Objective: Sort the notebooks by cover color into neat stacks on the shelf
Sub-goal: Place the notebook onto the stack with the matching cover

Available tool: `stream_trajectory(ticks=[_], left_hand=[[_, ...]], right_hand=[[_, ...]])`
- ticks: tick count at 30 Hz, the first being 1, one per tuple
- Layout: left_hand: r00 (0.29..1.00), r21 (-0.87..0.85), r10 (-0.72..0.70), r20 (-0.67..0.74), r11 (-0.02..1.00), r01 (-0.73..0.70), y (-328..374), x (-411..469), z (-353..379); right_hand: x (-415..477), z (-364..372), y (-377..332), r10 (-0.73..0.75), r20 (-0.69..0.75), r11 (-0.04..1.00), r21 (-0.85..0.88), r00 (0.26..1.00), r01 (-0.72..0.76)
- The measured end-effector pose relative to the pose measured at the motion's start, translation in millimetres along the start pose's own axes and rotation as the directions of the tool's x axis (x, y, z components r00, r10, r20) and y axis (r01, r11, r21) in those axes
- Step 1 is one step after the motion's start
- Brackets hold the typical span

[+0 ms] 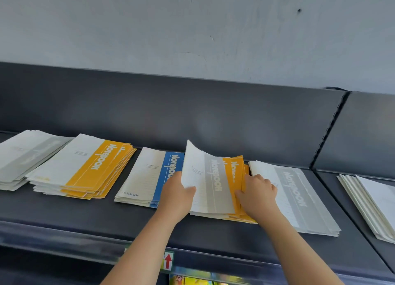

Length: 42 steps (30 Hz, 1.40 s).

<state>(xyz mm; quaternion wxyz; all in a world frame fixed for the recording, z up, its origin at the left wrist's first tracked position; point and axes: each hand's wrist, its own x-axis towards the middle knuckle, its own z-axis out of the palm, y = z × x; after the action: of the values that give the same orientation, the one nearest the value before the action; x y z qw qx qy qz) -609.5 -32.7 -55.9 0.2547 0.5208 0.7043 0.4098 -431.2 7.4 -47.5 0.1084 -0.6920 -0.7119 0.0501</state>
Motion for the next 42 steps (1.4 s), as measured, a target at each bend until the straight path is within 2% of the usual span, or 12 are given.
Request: stream_trajectory(ticks=[4, 9, 15, 19, 24, 29, 37, 42], left_hand=[[0.999, 0.01, 0.045, -0.02, 0.999, -0.045, 0, -1, -3], [0.992, -0.111, 0.066, -0.108, 0.991, -0.078, -2, -4, -12], [0.991, -0.386, 0.002, -0.133, 0.921, -0.054, -11, -6, -49], [0.98, -0.492, -0.033, -0.197, 0.868, -0.069, -30, 1, -88], [0.957, -0.413, -0.025, -0.288, 0.905, -0.101, -62, 10, -150], [0.956, -0.226, 0.029, -0.291, 0.969, -0.098, -105, 26, -231], [0.941, -0.056, 0.089, -0.328, 0.992, -0.113, -175, 56, -341], [0.924, 0.113, 0.097, -0.37, 0.992, -0.059, -215, 84, -387]], right_hand=[[0, 2, 0, -0.023, -0.016, 0.999, -0.024, 1.0, 0.022], [-3, -1, -11, -0.112, -0.081, 0.987, 0.105, 0.99, 0.12], [-12, -3, -52, -0.186, -0.023, 0.91, 0.373, 0.982, 0.181], [-18, 2, -96, -0.235, -0.041, 0.788, 0.576, 0.971, 0.215], [-17, 16, -171, -0.295, -0.135, 0.695, 0.649, 0.946, 0.309], [-20, 36, -262, -0.313, -0.131, 0.654, 0.689, 0.941, 0.313], [-32, 74, -393, -0.273, -0.155, 0.686, 0.661, 0.95, 0.305], [-36, 89, -455, -0.285, -0.147, 0.778, 0.542, 0.947, 0.318]])
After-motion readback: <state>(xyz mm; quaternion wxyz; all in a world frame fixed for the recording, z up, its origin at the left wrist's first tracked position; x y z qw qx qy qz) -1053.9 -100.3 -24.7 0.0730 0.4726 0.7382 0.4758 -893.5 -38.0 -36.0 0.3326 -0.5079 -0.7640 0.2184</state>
